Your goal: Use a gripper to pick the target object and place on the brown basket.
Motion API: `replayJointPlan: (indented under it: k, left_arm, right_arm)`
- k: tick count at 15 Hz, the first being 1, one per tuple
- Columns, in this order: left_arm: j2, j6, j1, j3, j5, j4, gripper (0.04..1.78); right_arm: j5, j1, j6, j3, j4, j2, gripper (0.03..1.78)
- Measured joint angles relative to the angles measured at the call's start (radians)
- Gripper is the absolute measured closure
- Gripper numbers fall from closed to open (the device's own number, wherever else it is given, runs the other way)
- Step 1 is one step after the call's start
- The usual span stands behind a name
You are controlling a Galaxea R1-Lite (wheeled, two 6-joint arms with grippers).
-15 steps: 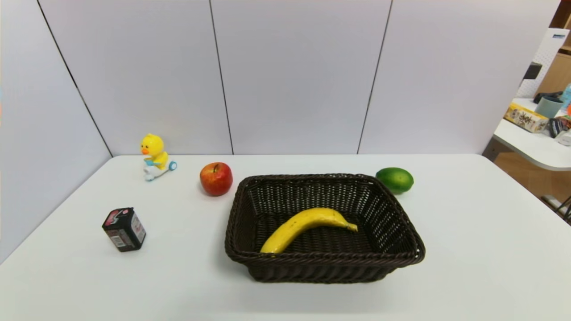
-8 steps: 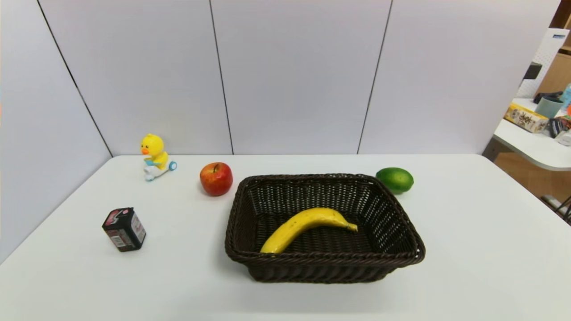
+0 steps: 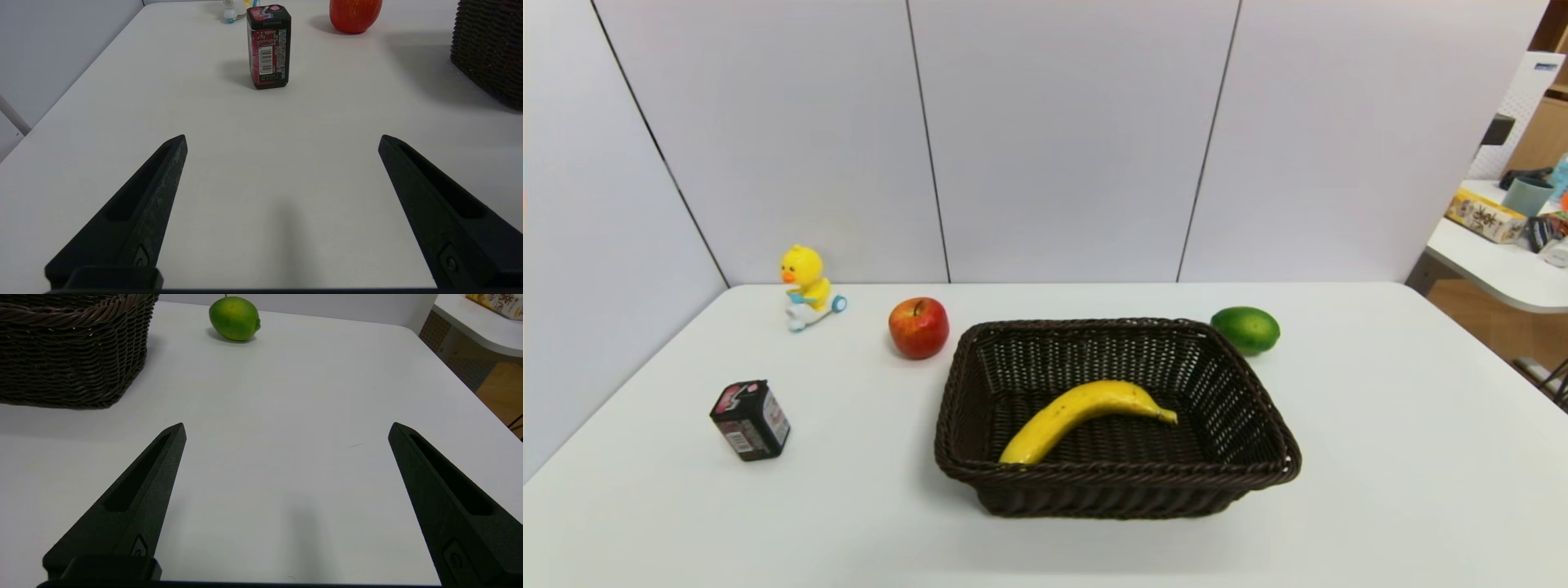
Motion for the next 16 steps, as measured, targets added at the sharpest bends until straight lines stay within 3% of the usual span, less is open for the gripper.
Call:
replayJointPlan:
  k: [4, 16]
  left_arm:
    - [0.0, 0.0, 0.0, 0.0, 0.0, 0.0, 0.13]
    - [0.0, 0.0, 0.0, 0.0, 0.0, 0.0, 0.13]
  right_arm:
    - [-0.003, 0.0, 0.026, 0.0, 0.002, 0.0, 0.1]
    - [-0.004, 0.0, 0.025, 0.0, 0.002, 0.0, 0.1]
